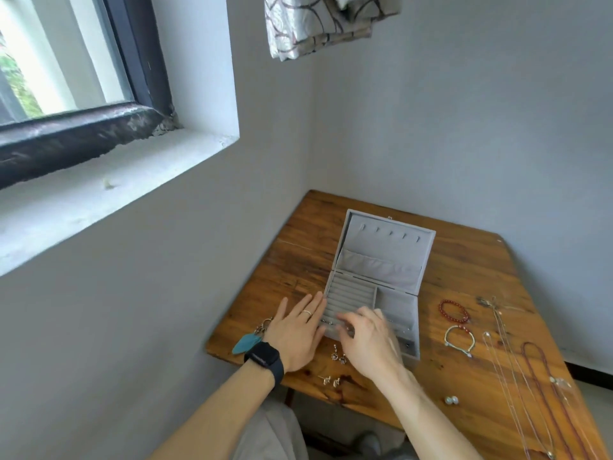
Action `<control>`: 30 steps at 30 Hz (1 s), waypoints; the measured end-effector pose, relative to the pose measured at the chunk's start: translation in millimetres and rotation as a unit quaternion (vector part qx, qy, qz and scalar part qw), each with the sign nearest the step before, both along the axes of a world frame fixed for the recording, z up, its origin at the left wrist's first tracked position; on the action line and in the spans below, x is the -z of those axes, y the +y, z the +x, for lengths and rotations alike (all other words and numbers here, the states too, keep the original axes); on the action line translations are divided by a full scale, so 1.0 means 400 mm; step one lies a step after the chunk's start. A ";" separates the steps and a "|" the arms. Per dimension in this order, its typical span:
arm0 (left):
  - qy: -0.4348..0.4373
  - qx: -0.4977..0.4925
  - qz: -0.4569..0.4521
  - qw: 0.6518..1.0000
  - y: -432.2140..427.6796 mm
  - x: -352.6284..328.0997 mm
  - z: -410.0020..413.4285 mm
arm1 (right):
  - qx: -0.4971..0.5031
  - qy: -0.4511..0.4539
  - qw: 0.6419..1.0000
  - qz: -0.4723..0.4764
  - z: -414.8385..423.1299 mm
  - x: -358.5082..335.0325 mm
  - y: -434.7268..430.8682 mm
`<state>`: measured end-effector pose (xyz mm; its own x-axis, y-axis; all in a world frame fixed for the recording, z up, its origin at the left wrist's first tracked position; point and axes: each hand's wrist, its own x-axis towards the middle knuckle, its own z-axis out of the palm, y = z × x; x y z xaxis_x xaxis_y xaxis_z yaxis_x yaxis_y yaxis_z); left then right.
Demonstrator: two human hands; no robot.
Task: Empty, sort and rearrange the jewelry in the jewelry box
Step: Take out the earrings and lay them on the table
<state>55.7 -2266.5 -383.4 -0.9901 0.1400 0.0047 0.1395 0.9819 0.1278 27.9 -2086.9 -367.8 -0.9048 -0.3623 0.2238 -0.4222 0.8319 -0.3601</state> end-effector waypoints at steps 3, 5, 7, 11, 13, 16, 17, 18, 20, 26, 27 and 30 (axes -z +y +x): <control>0.006 -0.008 0.005 1.000 0.004 0.014 -0.002 | -0.014 0.000 0.998 0.062 -0.016 0.000 -0.024; 0.015 -0.010 0.000 1.000 0.005 0.017 -0.004 | -0.017 0.005 0.996 0.083 -0.018 -0.004 -0.032; 0.020 -0.012 0.002 1.000 0.005 0.018 -0.004 | -0.021 0.004 0.995 0.095 -0.019 -0.012 -0.034; 0.019 -0.016 0.007 1.000 0.008 0.022 0.000 | -0.022 -0.020 0.994 0.101 -0.027 -0.034 -0.037; 0.018 -0.017 0.004 1.000 0.008 0.021 -0.001 | -0.014 -0.044 0.995 0.091 -0.039 -0.047 -0.046; 0.017 -0.018 0.003 1.000 0.009 0.016 -0.001 | 0.006 -0.097 0.992 0.075 -0.061 -0.062 -0.063; 0.015 -0.017 0.004 1.000 0.009 0.012 -0.001 | 0.008 -0.111 0.990 0.082 -0.068 -0.066 -0.068; 0.014 -0.017 0.004 1.000 0.009 0.009 -0.001 | 0.004 -0.121 0.988 0.099 -0.074 -0.068 -0.072; 0.013 -0.013 0.002 1.000 0.009 0.003 -0.001 | -0.012 -0.128 0.984 0.126 -0.077 -0.070 -0.074; 0.033 0.021 -0.034 0.999 -0.016 -0.021 -0.015 | 0.007 -0.104 0.990 -0.098 0.022 -0.049 0.012; 0.045 0.031 -0.043 0.998 -0.019 -0.024 -0.015 | 0.012 -0.124 0.981 -0.148 0.053 -0.041 0.039; 0.079 0.041 -0.050 0.995 -0.020 -0.031 -0.010 | 0.019 -0.175 0.950 -0.258 0.149 -0.007 0.120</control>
<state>51.8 -2274.4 -371.2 -0.9633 0.2277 0.1421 0.2301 0.9732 0.0004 87.4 -2038.9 -365.2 -0.9669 -0.2510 0.0458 -0.1743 0.5185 -0.8371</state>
